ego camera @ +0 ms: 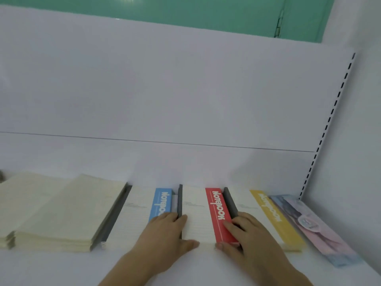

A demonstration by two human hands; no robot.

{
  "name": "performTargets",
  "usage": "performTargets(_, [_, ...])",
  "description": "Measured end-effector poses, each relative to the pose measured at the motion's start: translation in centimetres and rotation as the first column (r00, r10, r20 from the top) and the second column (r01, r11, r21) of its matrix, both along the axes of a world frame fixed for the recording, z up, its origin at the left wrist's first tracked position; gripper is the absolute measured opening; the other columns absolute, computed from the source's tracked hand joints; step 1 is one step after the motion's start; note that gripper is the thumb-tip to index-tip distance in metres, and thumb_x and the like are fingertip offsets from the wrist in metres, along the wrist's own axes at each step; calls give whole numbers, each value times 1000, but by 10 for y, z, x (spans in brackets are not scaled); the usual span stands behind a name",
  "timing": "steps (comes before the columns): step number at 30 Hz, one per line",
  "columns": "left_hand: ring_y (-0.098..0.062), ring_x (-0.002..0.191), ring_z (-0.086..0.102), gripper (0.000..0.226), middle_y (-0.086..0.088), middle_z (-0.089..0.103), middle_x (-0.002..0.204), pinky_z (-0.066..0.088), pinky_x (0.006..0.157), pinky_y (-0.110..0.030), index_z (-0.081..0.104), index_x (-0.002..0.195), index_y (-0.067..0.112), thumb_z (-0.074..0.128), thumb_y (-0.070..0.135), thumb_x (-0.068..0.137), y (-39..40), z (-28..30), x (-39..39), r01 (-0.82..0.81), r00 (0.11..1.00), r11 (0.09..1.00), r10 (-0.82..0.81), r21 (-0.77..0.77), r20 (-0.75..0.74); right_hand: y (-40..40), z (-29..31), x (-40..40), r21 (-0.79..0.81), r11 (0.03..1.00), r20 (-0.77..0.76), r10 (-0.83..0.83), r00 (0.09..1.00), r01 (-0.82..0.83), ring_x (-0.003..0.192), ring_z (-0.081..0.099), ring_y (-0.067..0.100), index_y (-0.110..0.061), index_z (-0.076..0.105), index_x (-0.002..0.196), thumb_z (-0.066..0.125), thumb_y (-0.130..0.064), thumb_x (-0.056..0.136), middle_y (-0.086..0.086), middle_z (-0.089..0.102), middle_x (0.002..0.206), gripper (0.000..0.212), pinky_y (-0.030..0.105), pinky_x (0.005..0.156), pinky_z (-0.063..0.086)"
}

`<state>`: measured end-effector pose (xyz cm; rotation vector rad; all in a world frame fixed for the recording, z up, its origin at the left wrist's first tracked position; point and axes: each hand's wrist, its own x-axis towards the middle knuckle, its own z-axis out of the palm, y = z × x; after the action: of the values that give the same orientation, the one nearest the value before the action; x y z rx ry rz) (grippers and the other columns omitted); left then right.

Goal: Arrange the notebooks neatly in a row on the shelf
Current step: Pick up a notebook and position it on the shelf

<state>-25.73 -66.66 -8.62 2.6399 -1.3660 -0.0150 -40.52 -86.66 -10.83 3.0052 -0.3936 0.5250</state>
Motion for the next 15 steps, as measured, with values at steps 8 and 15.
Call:
performTargets(8, [-12,122,49,72,6,56,133,40,102,-28,53,134,22,57,72,82,1,11,-7,-88,990,996,86,-16,-111,-7,3,0,47,996,-82,82,993,-79,135,38,17,-26,55,136,16,-81,85,-9,52,138,85,36,112,35])
performTargets(15, [-10,121,47,72,9,54,133,40,102,-26,49,138,26,58,72,82,1,12,-11,-111,983,994,108,-14,-147,-2,6,-5,70,998,-108,14,994,-6,116,60,17,-26,71,113,17,-76,90,-10,68,116,77,37,92,54])
